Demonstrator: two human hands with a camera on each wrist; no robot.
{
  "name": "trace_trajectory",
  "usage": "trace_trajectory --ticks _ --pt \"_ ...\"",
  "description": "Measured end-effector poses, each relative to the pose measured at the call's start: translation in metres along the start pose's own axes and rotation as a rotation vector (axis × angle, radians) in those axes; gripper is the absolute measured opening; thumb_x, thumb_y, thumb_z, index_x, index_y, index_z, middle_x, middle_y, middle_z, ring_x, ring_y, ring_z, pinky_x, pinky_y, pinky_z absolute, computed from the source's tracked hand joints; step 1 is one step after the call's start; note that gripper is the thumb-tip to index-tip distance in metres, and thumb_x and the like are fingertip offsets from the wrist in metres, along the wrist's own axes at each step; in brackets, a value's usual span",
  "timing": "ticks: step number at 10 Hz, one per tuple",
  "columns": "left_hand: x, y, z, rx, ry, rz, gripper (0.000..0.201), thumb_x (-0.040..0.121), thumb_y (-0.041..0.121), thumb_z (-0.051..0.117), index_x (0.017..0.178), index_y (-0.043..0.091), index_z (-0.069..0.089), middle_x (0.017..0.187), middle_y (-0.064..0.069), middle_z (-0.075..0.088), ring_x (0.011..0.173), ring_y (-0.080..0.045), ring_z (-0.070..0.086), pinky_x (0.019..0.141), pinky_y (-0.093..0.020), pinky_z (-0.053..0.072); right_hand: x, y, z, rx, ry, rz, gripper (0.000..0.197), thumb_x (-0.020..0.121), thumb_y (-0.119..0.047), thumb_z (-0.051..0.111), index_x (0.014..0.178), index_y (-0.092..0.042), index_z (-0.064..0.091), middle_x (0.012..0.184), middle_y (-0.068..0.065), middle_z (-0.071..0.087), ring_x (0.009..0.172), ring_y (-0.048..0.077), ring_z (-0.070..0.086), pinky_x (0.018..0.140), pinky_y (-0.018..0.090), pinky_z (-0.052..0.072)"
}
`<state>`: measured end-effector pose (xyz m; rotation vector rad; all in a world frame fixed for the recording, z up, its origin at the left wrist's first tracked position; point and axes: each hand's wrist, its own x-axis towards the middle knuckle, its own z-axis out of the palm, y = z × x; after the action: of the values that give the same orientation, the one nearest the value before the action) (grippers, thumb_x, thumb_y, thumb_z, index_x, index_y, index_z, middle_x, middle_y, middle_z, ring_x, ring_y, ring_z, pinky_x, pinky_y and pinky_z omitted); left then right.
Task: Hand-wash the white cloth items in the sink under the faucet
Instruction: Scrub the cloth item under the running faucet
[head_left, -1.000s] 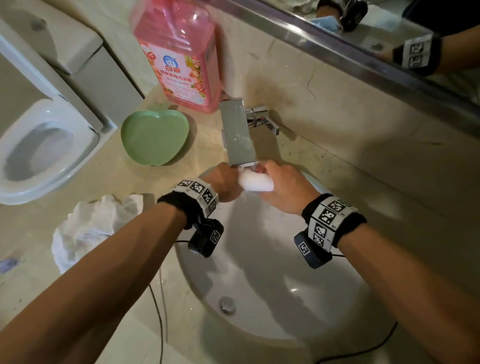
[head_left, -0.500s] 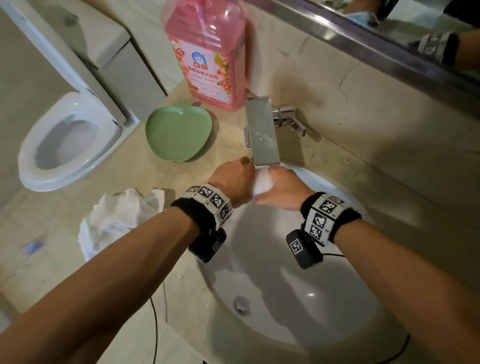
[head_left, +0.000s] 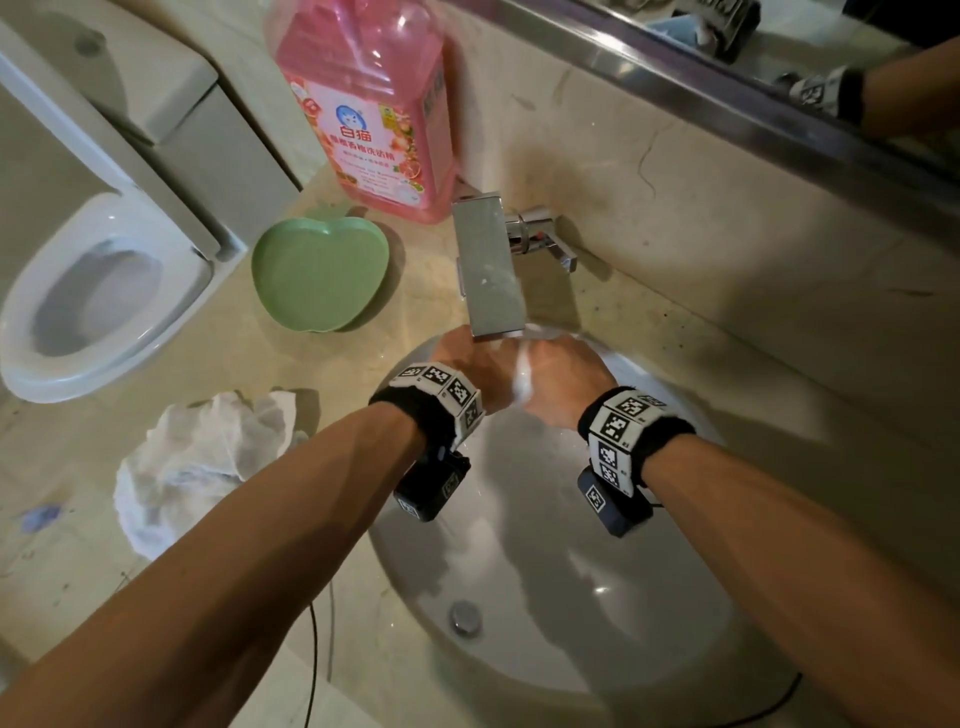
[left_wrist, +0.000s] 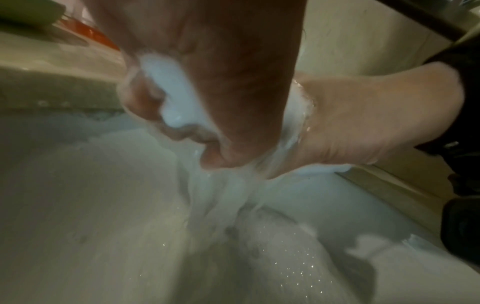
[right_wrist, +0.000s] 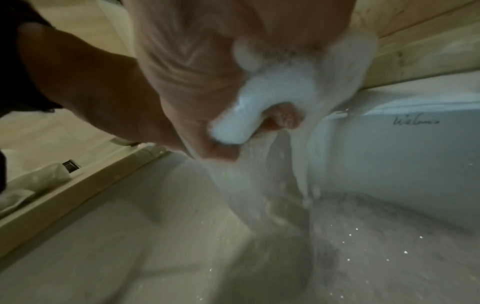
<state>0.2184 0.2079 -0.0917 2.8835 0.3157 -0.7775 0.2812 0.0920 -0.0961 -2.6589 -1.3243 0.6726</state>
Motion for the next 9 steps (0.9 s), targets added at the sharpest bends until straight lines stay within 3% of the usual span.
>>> trace_trajectory --ticks 1,2,3,4,5,6,7,8,9 --pt "-0.001 -0.004 0.001 -0.094 -0.003 -0.009 0.038 0.091 0.027 0.053 0.124 0.008 0.057 0.116 -0.014 0.064 0.106 -0.034 0.06 0.087 -0.043 0.045 0.0 0.002 0.003 0.077 0.014 -0.009 0.024 0.079 -0.019 0.075 0.076 -0.03 0.053 0.06 -0.016 0.045 0.058 0.005 0.051 0.062 0.02 0.037" --pt "-0.003 -0.009 0.0 -0.165 -0.056 -0.024 0.043 0.091 0.031 0.051 0.128 0.01 0.055 0.126 -0.012 0.061 0.115 -0.031 0.058 0.095 -0.04 0.045 0.0 0.004 0.004 0.115 0.045 -0.025 0.02 0.074 -0.024 0.079 0.088 -0.026 0.065 0.083 -0.002 0.07 0.079 0.021 0.067 0.069 0.024 0.046" --pt "-0.009 -0.025 -0.006 -0.339 -0.093 -0.039 0.052 0.089 0.039 0.057 0.133 0.01 0.053 0.135 -0.01 0.056 0.122 -0.028 0.053 0.105 -0.038 0.042 0.003 0.008 0.009 0.266 0.058 -0.044 0.033 0.077 -0.03 0.08 0.106 -0.025 0.066 0.103 -0.001 0.071 0.091 0.019 0.067 0.08 0.03 0.055" --pt "-0.019 -0.036 -0.014 -0.586 -0.023 -0.013 0.063 0.083 0.032 0.072 0.135 0.005 0.048 0.133 -0.013 0.056 0.12 -0.028 0.055 0.098 -0.033 0.043 0.002 0.008 0.014 0.415 -0.033 0.007 0.053 0.083 -0.043 0.075 0.128 -0.023 0.055 0.122 -0.005 0.061 0.107 0.013 0.06 0.09 0.031 0.051" --pt "-0.032 -0.05 -0.019 -0.594 0.126 0.041 0.055 0.081 0.024 0.075 0.13 0.012 0.054 0.115 -0.008 0.059 0.106 -0.026 0.059 0.081 -0.026 0.041 -0.004 -0.002 0.013 0.635 -0.114 0.077 0.06 0.083 -0.038 0.073 0.134 -0.023 0.048 0.116 -0.01 0.058 0.1 0.005 0.058 0.08 0.019 0.045" --pt "-0.048 -0.064 -0.021 -0.648 0.123 0.059 0.059 0.079 0.016 0.076 0.133 0.018 0.052 0.112 -0.003 0.053 0.105 -0.022 0.055 0.088 -0.029 0.043 0.001 -0.019 0.006 0.746 -0.157 0.131 0.043 0.079 -0.028 0.072 0.118 -0.018 0.055 0.105 -0.002 0.062 0.097 0.016 0.061 0.078 0.028 0.05" --pt "-0.062 -0.072 -0.014 -0.777 0.162 -0.008 0.063 0.076 0.014 0.081 0.122 0.011 0.039 0.11 -0.006 0.058 0.098 -0.024 0.057 0.083 -0.032 0.049 0.009 -0.037 -0.002 0.782 -0.109 0.107 0.046 0.08 -0.015 0.07 0.125 -0.015 0.058 0.112 0.001 0.064 0.105 0.018 0.061 0.083 0.025 0.05" --pt "-0.071 -0.074 -0.009 -0.799 0.296 -0.053 0.054 0.072 0.014 0.084 0.112 0.012 0.046 0.103 -0.002 0.058 0.092 -0.024 0.056 0.077 -0.032 0.045 0.01 -0.05 -0.005 0.839 -0.033 0.065 0.046 0.077 -0.006 0.07 0.12 -0.017 0.059 0.114 0.006 0.068 0.105 0.02 0.066 0.094 0.035 0.053" --pt "-0.074 -0.076 -0.008 -0.842 0.363 -0.052 0.051 0.072 0.01 0.083 0.115 0.015 0.056 0.106 0.003 0.061 0.096 -0.023 0.059 0.081 -0.029 0.046 0.01 -0.049 -0.004 0.835 0.025 0.081 0.026 0.073 -0.006 0.073 0.089 -0.025 0.062 0.085 -0.008 0.071 0.08 -0.001 0.067 0.074 0.024 0.051"
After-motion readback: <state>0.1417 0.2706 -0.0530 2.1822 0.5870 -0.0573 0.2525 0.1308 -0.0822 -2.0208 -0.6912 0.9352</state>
